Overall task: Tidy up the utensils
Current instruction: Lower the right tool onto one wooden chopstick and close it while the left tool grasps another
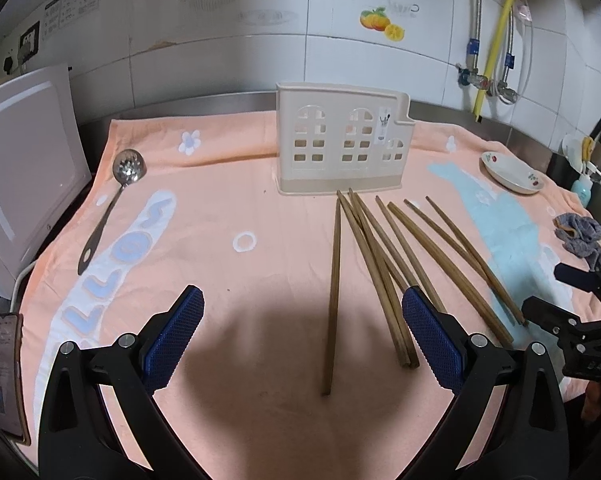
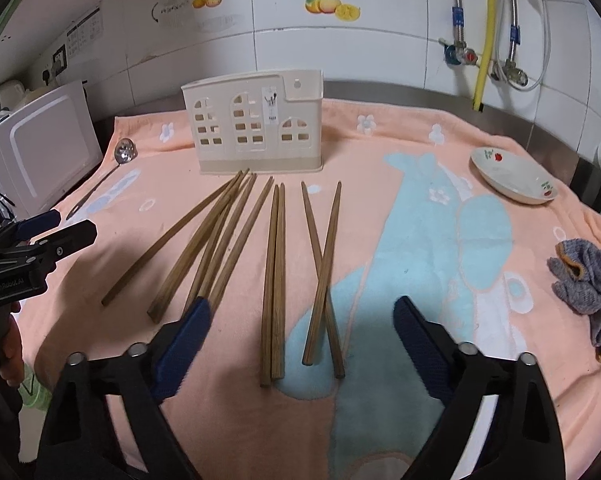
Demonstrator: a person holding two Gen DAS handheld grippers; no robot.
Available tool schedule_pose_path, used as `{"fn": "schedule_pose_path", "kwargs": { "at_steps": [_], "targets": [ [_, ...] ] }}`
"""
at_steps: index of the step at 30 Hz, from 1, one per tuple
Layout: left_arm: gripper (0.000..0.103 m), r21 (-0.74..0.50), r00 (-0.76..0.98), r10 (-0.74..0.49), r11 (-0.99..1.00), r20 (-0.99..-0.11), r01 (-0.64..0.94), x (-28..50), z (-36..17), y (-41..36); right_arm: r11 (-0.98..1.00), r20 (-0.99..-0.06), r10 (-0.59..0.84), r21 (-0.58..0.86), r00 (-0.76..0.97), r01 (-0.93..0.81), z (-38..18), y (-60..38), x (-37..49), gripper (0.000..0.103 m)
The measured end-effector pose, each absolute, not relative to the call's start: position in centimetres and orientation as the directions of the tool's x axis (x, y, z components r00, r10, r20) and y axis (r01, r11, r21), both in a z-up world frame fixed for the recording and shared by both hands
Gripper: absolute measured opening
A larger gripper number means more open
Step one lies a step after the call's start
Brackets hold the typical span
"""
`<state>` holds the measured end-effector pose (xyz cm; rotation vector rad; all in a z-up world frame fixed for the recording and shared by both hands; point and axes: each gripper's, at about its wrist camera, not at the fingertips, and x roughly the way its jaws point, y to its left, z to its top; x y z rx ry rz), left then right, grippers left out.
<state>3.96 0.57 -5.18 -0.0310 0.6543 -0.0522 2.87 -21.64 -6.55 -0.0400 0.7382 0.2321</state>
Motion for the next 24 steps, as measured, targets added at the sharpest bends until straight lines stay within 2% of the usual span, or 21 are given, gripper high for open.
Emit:
{"fn": "schedule_pose_path", "kwargs": {
  "at_steps": [10, 24],
  "targets": [
    [0.098, -0.057, 0.752, -0.07, 0.997, -0.656, 0.043, 4.9, -6.7, 0.6, 0.976, -0.713, 0.187, 0.056, 0.676, -0.21, -8.1, -22.0, 3.6, 0.082],
    [0.097, -0.083, 0.683, -0.091, 0.996, -0.725, 0.045, 6.7, -8.4, 0.6, 0.975, -0.743, 0.198, 0.084, 0.64, -0.203, -8.9, -22.0, 4.9, 0.061]
  ]
}}
